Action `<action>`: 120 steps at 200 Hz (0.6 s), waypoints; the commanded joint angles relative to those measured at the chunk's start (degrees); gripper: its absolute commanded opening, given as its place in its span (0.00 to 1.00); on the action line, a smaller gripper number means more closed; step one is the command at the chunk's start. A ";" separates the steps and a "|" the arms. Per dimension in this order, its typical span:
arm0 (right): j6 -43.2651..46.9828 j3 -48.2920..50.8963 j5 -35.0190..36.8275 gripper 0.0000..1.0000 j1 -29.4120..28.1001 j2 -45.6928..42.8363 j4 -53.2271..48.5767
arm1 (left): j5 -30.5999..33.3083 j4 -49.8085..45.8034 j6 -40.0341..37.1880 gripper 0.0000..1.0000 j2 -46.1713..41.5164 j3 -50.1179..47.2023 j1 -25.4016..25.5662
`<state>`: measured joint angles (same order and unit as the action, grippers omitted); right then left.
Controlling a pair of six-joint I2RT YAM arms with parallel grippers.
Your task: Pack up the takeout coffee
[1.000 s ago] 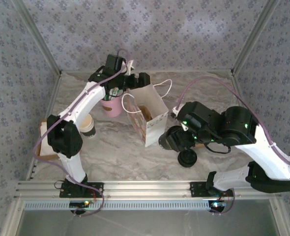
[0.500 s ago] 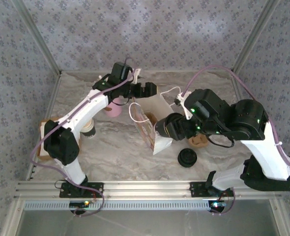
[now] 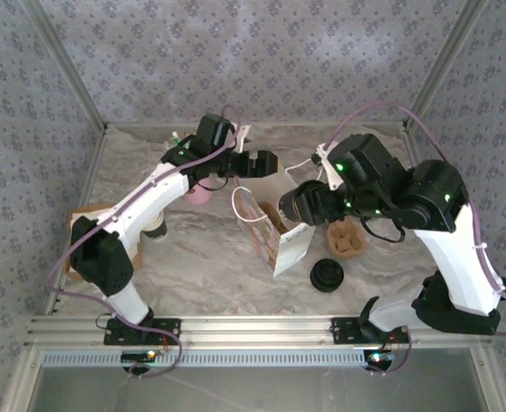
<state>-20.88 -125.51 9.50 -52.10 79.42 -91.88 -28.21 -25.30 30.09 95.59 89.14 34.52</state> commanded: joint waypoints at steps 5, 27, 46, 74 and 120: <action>2.33 0.06 -1.56 0.71 1.67 2.11 -10.11 | 1.70 1.07 -0.03 1.00 -4.11 0.01 -0.04; 2.49 -0.70 -1.81 0.70 2.22 4.21 -11.07 | 2.41 0.60 0.22 0.99 -5.10 0.07 -0.47; 2.73 -0.80 -1.81 0.70 2.35 5.78 -11.30 | 2.60 0.84 0.65 0.99 -5.84 -0.42 -0.91; 2.96 -0.51 -2.12 0.70 2.31 7.69 -11.31 | 2.40 0.80 0.71 0.99 -6.42 -0.68 -1.48; 3.92 1.50 -2.24 0.70 2.57 10.43 -11.33 | 1.93 1.35 0.84 0.99 -9.16 -2.43 -2.67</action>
<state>-18.33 -125.03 7.86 -49.98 88.44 -91.88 -26.11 -25.26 30.70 89.86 87.55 32.53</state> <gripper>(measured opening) 0.699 0.994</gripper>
